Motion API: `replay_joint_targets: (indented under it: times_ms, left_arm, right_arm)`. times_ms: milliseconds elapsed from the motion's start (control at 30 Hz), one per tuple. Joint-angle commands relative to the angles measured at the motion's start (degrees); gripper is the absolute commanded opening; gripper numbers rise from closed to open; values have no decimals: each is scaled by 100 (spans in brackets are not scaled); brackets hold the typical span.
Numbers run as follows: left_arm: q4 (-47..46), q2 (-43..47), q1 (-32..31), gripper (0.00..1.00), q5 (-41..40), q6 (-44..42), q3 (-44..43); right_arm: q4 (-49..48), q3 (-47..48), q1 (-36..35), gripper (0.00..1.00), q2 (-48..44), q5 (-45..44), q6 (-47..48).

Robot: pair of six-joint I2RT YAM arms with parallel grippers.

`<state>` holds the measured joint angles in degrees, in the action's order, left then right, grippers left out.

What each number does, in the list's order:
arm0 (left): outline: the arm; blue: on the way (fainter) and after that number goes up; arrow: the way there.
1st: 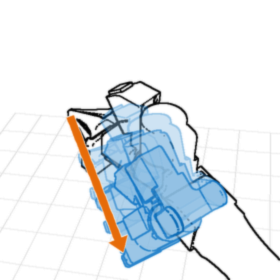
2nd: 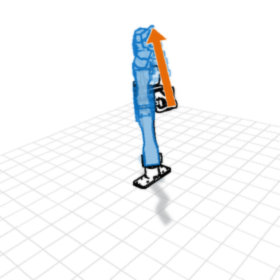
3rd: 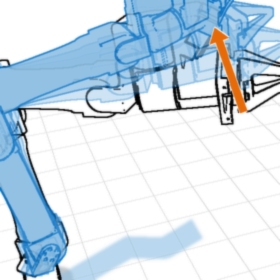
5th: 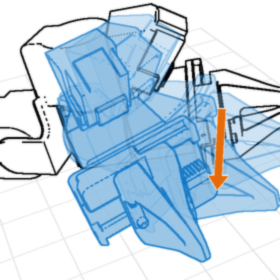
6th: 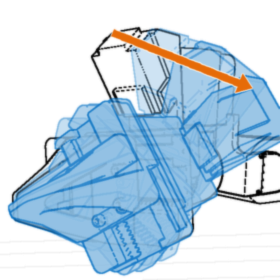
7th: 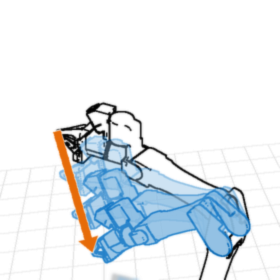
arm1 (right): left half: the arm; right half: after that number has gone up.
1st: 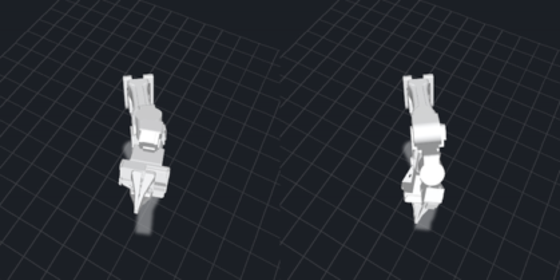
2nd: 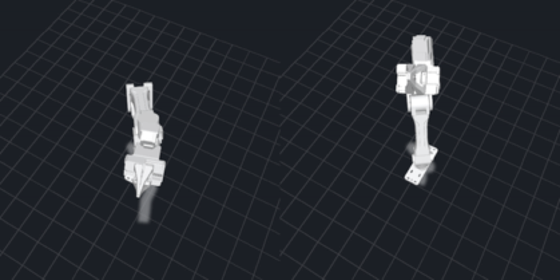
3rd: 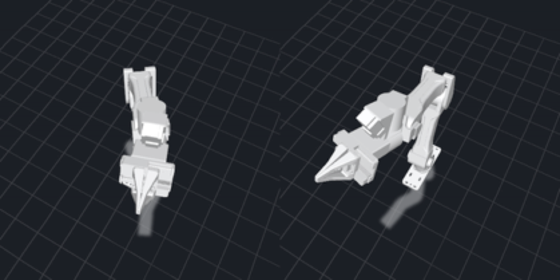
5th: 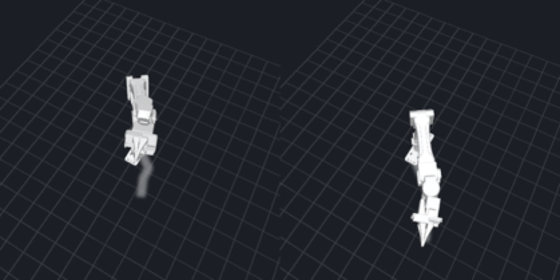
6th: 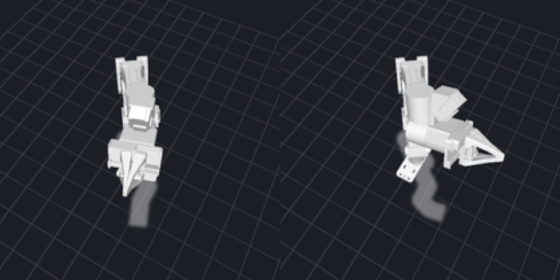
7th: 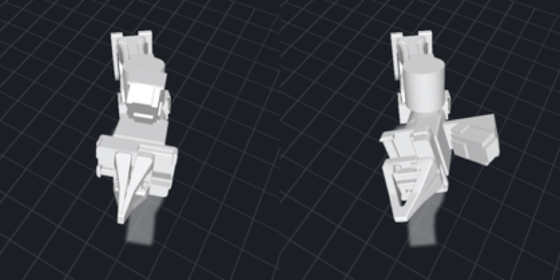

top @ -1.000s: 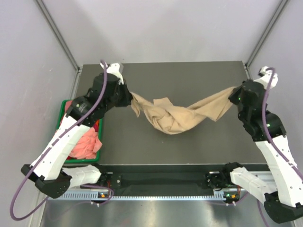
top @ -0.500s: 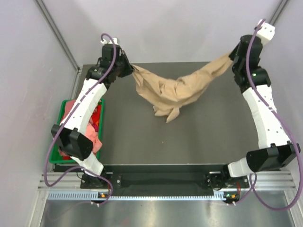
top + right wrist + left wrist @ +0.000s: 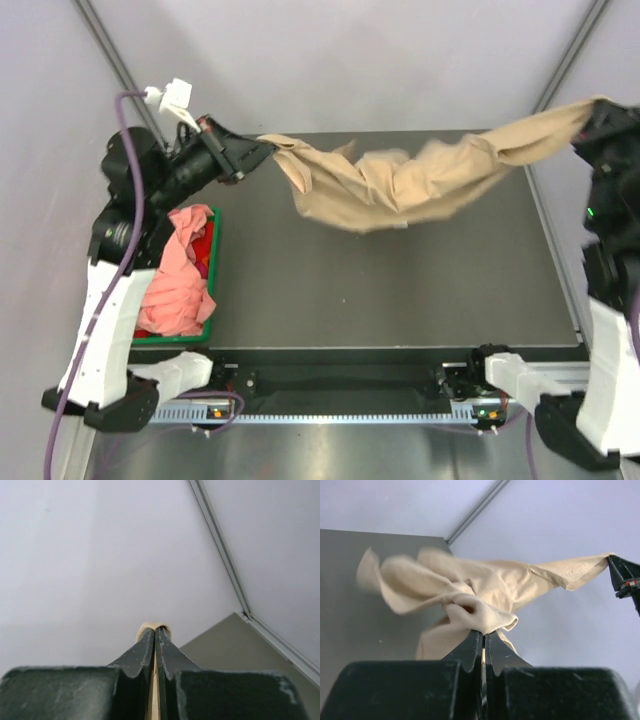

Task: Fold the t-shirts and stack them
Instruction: Flatten the tshirt out

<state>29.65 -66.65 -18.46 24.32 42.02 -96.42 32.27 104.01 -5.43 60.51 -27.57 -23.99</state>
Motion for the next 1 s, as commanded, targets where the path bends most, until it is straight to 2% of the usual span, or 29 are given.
replay_joint_targets:
  times_ms: [0,133,267,300,400,467,600,800,967]
  left_arm:
    - [119,450,18,0,346,473,88]
    - [331,732,18,0,451,588,465]
    - [121,820,18,0,434,588,1597]
    - [-10,812,18,0,434,588,2148]
    - [-388,567,18,0,530,562,3029]
    - [-495,156,26,0,478,413,3278]
    - [-232,-891,123,0,12,35,3157]
    - [-310,-2245,474,0,12,69,2392]
    - [-908,-3274,659,0,766,614,1856]
  right_arm:
    - [270,-2,95,0,-740,182,-326]
    - [472,-152,95,0,-971,-134,-221]
    - [351,-634,95,0,-787,-38,-106]
    - [219,-1036,95,0,-691,110,-45]
    - [-378,-1959,95,0,-419,427,-27]
    - [-712,-2531,95,0,-173,577,-114]
    - [-1301,-3263,104,0,634,867,-255]
    - [-1469,-3325,323,0,1752,1007,-378]
    - [-1627,-3116,789,0,2472,1428,-475]
